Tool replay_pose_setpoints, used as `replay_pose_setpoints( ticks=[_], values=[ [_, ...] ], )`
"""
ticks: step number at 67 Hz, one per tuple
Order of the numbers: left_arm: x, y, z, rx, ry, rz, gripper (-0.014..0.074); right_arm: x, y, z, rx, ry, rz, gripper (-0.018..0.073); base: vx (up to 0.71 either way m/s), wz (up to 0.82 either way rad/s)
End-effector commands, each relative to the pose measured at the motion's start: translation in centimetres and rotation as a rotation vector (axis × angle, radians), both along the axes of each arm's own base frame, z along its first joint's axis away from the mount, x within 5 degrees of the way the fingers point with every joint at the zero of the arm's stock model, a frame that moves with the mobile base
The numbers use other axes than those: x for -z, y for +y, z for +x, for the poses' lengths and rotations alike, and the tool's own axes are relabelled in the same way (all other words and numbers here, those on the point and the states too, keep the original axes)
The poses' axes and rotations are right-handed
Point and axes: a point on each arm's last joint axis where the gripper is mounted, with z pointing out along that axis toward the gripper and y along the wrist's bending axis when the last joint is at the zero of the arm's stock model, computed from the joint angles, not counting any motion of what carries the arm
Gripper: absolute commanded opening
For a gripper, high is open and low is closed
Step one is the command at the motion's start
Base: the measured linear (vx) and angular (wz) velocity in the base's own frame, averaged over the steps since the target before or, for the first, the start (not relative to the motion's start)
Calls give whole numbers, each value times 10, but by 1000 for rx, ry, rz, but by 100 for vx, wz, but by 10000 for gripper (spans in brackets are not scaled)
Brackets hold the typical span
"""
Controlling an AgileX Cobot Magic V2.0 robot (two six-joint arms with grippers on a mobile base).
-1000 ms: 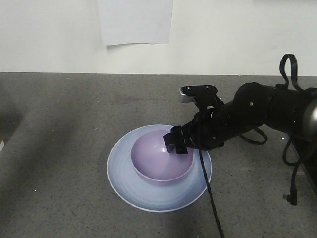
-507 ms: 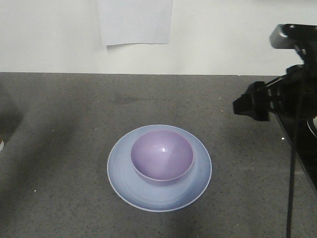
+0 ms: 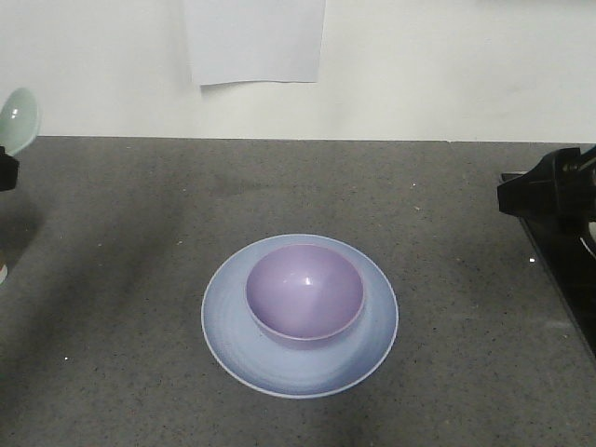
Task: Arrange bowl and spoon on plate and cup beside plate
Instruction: 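Swing the left gripper with the green spoon over the bowl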
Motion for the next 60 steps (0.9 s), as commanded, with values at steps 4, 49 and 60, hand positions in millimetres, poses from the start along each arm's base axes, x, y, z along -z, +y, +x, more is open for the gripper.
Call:
replay_pose_setpoints(
  ticks=[4, 49, 60],
  values=[
    [-14, -12, 15, 93, -36, -19, -8, -15, -2, 0, 19, -98, 20, 538, 0, 0],
    [58, -127, 100, 566, 237, 151, -8, -15, -2, 0, 19, -99, 21, 538, 0, 0],
    [78, -149, 102, 633, 281, 180, -8, -15, -2, 0, 19, -97, 20, 538, 0, 0]
  ],
)
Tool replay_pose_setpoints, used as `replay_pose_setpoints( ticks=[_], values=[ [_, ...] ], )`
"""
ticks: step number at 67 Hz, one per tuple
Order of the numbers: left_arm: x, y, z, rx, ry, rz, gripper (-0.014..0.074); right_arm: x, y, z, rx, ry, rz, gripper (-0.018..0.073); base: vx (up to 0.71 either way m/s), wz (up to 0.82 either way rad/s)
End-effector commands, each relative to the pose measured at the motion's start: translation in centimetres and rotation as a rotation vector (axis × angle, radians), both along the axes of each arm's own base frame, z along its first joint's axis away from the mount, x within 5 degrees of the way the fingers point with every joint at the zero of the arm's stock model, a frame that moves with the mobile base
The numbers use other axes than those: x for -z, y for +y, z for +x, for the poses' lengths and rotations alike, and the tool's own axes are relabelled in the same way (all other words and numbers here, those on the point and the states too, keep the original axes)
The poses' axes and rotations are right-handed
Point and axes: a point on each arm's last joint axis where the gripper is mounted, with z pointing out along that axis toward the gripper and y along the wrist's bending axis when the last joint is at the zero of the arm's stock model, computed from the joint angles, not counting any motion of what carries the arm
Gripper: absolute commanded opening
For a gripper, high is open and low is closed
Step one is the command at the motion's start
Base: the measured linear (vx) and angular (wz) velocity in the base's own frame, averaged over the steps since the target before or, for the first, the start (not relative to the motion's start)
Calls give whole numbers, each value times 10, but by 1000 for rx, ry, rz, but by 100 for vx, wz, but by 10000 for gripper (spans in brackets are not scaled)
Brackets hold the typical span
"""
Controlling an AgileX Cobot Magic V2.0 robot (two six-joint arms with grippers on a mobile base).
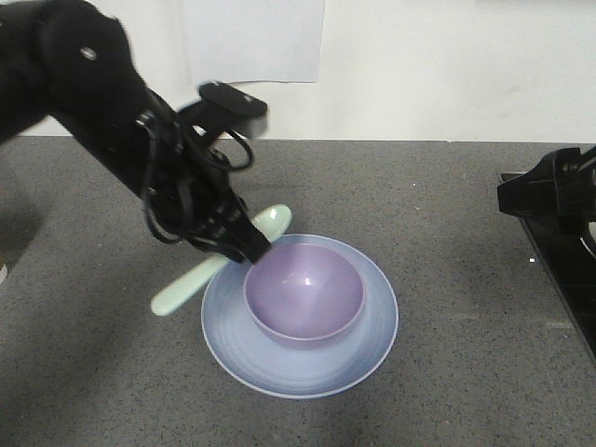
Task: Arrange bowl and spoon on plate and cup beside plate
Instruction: 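Swing the left gripper with the green spoon over the bowl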
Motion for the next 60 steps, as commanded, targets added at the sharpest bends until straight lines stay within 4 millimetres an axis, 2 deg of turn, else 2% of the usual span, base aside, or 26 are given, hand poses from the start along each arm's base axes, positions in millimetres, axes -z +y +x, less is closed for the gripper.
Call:
replay_pose_setpoints(
  ticks=[1, 14, 60],
  values=[
    [-14, -9, -8, 34, -29, -46, -8, -15, -2, 0, 18, -97, 20, 538, 0, 0],
    [2, -22, -2, 60, -5, -27, -8, -15, -2, 0, 18, -97, 20, 538, 0, 0],
    [25, -37, 13, 64, -1, -55, -3, -15, -2, 0, 18, -97, 20, 538, 0, 0]
  ],
)
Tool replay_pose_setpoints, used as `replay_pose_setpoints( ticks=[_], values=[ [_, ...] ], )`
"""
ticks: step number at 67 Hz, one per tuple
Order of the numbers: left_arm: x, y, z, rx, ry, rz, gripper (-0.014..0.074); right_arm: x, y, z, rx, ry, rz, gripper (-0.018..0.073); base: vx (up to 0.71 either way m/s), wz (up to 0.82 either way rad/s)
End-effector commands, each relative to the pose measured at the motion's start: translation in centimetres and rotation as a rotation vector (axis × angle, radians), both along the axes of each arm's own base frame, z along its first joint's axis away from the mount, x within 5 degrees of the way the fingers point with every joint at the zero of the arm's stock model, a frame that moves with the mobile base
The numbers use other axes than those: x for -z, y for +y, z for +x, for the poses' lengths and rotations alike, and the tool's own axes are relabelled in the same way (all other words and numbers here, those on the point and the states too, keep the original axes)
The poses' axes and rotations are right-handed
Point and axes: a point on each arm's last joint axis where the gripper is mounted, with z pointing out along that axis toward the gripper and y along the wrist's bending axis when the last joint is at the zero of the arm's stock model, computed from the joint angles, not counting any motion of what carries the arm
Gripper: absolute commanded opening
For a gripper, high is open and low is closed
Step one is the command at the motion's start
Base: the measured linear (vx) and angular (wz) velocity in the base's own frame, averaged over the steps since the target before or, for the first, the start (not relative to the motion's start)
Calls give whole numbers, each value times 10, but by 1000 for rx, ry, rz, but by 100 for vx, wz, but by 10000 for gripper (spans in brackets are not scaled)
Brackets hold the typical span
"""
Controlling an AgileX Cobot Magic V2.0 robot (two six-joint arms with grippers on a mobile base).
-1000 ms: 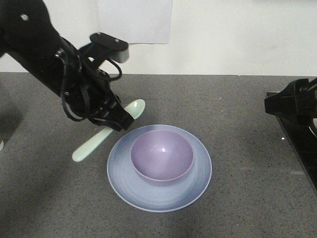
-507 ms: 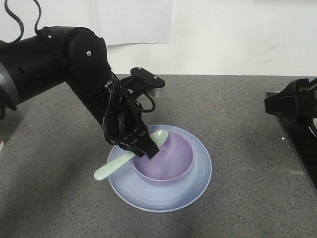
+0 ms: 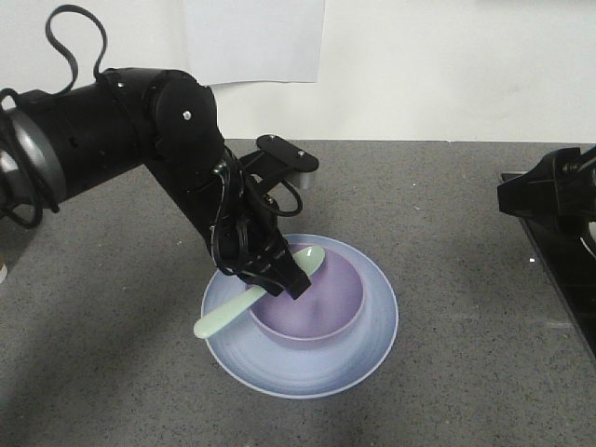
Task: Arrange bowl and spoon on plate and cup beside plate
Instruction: 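Swing the left gripper with the green spoon over the bowl, then lower the spoon into the bowl and open the left gripper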
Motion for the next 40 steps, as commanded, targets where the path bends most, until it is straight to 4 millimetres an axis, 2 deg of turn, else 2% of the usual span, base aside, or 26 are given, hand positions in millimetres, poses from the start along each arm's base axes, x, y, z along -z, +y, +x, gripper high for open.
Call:
replay_pose_setpoints(
  ticks=[1, 40],
  values=[
    [-24, -4, -4, -2, -61, -83, -3, -15, -2, 0, 16, -97, 20, 538, 0, 0],
    [-24, -9, -1, -21, -67, -139, 6, -15, -2, 0, 16, -98, 20, 538, 0, 0]
  ],
)
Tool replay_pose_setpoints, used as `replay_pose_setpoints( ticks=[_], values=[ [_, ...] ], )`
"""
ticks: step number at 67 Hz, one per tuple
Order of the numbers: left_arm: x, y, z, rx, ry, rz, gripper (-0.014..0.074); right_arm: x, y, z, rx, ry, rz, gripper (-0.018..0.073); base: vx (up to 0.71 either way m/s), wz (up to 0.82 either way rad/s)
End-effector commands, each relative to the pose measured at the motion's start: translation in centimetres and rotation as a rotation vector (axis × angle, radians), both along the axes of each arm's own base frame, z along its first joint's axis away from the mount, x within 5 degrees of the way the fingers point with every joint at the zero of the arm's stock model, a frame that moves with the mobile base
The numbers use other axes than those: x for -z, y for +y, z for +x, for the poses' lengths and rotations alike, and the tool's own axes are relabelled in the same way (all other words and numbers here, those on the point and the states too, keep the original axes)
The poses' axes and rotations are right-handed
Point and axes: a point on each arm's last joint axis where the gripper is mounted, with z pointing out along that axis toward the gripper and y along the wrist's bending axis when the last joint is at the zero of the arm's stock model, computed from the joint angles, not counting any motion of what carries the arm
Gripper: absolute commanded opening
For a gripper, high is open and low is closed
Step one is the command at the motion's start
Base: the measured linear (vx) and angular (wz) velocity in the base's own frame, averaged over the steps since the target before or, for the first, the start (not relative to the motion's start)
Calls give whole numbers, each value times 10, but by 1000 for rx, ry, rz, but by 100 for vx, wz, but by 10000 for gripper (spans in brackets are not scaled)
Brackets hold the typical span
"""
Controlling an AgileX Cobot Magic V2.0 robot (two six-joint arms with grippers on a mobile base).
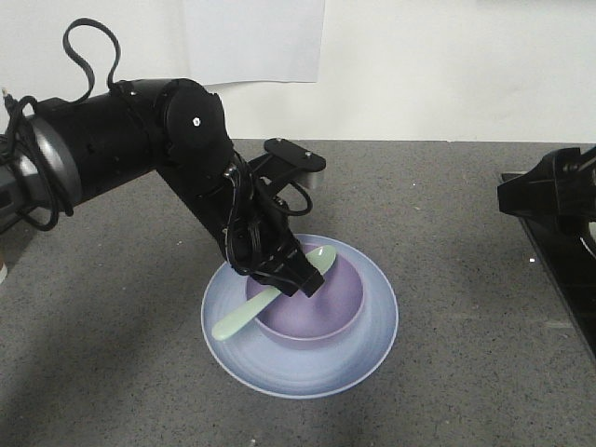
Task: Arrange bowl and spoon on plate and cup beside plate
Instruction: 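Lower the spoon into the bowl and open the left gripper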
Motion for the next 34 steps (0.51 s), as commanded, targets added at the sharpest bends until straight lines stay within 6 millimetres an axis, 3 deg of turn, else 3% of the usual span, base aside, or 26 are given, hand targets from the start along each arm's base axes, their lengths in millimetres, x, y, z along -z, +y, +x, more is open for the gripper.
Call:
replay_pose_setpoints(
  ticks=[1, 21, 34],
  values=[
    [-30, -2, -6, -6, -76, -88, 7, -15, -2, 0, 16, -98, 20, 538, 0, 0],
    [-30, -2, -6, -7, -75, -88, 37, -15, -2, 0, 16, -98, 20, 538, 0, 0],
    [-30, -2, -5, -9, -78, -91, 111, -15, -2, 0, 16, -98, 20, 538, 0, 0]
  ],
)
